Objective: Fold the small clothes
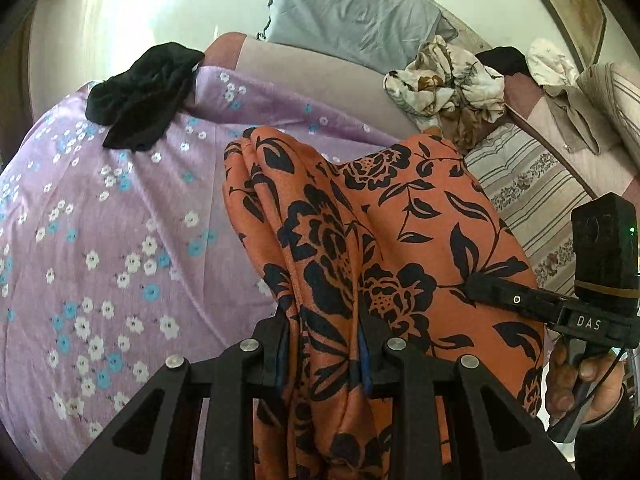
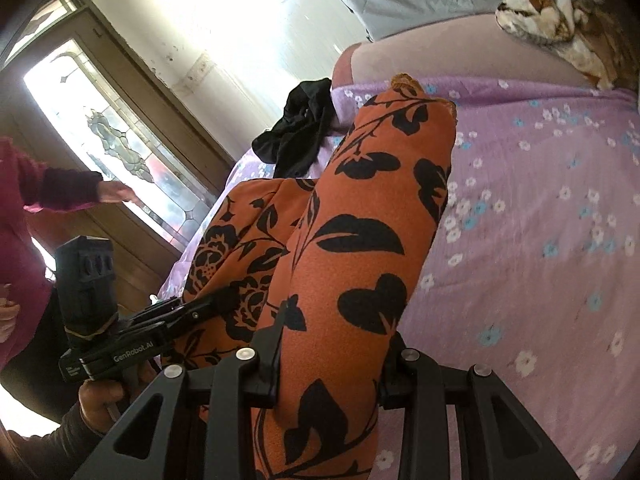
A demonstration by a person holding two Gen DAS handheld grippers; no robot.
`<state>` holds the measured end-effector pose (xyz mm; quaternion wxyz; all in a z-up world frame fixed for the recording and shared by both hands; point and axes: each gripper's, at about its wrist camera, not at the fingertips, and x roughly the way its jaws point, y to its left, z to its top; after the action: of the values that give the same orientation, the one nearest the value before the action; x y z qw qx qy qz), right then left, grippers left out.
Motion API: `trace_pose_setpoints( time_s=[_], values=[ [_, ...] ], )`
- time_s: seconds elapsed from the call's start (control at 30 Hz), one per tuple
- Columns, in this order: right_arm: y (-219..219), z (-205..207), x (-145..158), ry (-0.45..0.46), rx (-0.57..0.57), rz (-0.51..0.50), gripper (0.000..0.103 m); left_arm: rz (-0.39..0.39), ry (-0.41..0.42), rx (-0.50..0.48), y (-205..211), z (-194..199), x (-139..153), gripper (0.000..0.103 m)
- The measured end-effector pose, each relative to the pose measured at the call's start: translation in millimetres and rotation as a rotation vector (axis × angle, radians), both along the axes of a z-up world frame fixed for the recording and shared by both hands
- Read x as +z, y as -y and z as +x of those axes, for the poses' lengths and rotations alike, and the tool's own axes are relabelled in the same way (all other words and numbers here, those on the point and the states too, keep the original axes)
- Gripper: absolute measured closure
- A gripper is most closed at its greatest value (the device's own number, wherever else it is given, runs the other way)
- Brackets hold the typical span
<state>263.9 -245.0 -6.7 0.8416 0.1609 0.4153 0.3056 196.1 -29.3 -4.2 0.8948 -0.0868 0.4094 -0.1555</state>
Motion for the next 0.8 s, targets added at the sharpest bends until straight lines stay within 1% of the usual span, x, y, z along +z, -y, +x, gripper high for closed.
trace_pose_setpoints(
  time_s=[0.4,0.67,0.8],
  values=[
    [-2,12,13,0.025,0.023,0.007,0.068,0.006,0.029,0.011,-2,23,12,0.075],
    [5,10,5,0.006,0.027,0.018,0.068,0.022,0.01,0.012,0,41,2,0.075],
    [6,18,3,-0.001,0.031,0.028,0.068,0.024,0.005,0.017,1,50,0,0.075]
  ],
)
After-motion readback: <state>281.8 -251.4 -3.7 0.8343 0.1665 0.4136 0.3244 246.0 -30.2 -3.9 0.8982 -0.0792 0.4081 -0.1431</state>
